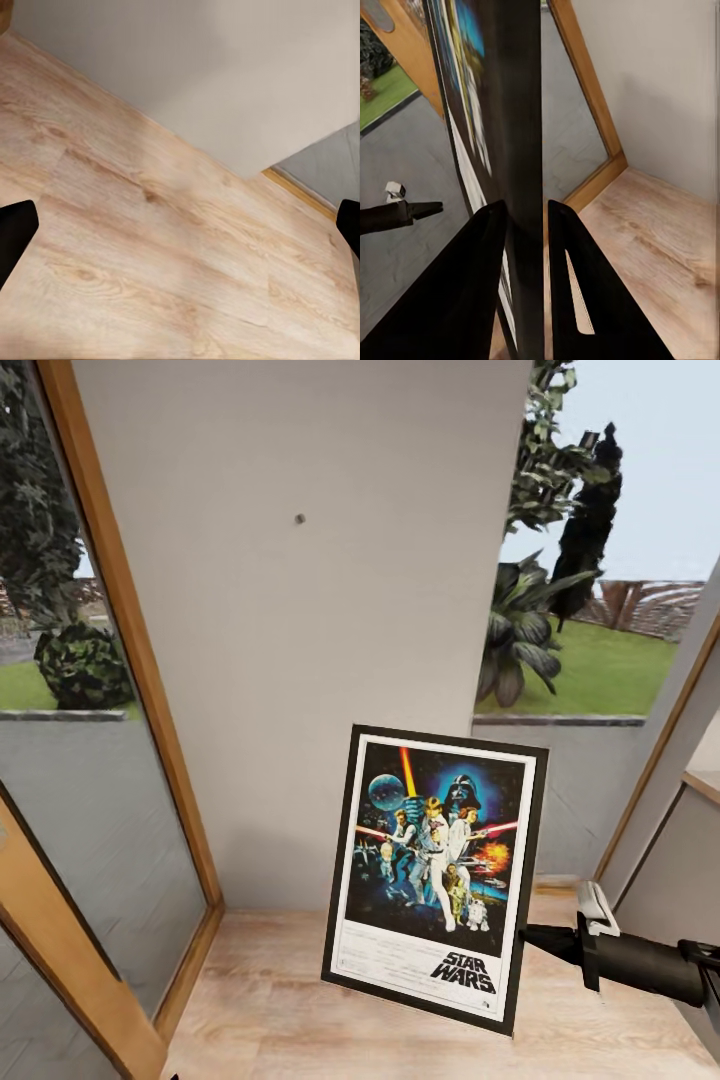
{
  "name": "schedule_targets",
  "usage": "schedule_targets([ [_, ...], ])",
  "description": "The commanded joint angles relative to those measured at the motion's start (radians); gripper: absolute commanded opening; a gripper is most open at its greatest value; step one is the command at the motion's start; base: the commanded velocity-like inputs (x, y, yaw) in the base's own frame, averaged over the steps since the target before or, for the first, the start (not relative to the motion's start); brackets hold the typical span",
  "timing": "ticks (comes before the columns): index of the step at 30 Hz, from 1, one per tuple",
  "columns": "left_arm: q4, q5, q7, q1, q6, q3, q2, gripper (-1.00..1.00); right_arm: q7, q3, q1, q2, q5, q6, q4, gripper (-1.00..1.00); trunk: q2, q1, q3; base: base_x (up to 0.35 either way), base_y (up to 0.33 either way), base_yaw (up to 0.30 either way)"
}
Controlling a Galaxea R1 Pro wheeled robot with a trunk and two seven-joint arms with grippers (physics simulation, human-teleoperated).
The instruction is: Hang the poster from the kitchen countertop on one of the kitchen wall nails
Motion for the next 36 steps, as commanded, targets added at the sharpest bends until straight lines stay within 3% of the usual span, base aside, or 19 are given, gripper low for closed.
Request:
schedule_targets([
  [1,0.001,0.005,-0.002,-0.001,-0.005,-0.006,0.000,1.00,0.005,0.000,-0.001,0.000,-0.001,0.013,0.000,-1.00,-0.002,0.001,-0.002,0.336,0.000,0.000],
  [6,0.001,0.006,-0.003,-0.001,-0.006,-0.003,0.000,1.00,0.005,0.000,-0.001,0.000,-0.001,0.013,0.000,-1.00,-0.002,0.001,-0.002,0.181,0.000,0.000],
  [13,0.003,0.005,0.006,0.000,-0.011,-0.006,-0.035,1.00,0.028,-0.013,0.022,0.006,-0.017,0.013,0.010,-1.00,-0.002,0.001,-0.002,0.001,0.000,0.000],
  [27,0.003,0.005,0.006,0.000,-0.011,-0.006,-0.035,1.00,0.029,-0.013,0.031,0.006,-0.017,0.013,0.010,-1.00,-0.002,0.001,-0.002,0.000,0.000,0.000],
  [34,0.003,0.005,0.006,0.000,-0.011,-0.003,-0.046,1.00,0.004,0.001,-0.009,-0.001,-0.016,0.037,-0.024,-1.00,-0.002,0.001,-0.002,0.000,0.000,0.000],
  [35,0.003,0.005,0.006,0.000,-0.011,-0.003,-0.047,1.00,0.003,0.002,-0.139,-0.001,-0.015,0.156,-0.026,-1.00,-0.002,0.001,-0.002,0.000,0.000,0.000],
  [36,0.003,0.005,0.006,0.000,-0.011,-0.003,-0.047,1.00,0.003,0.002,-0.161,-0.001,-0.015,0.183,-0.027,-1.00,-0.002,0.001,-0.002,0.000,0.000,0.000],
])
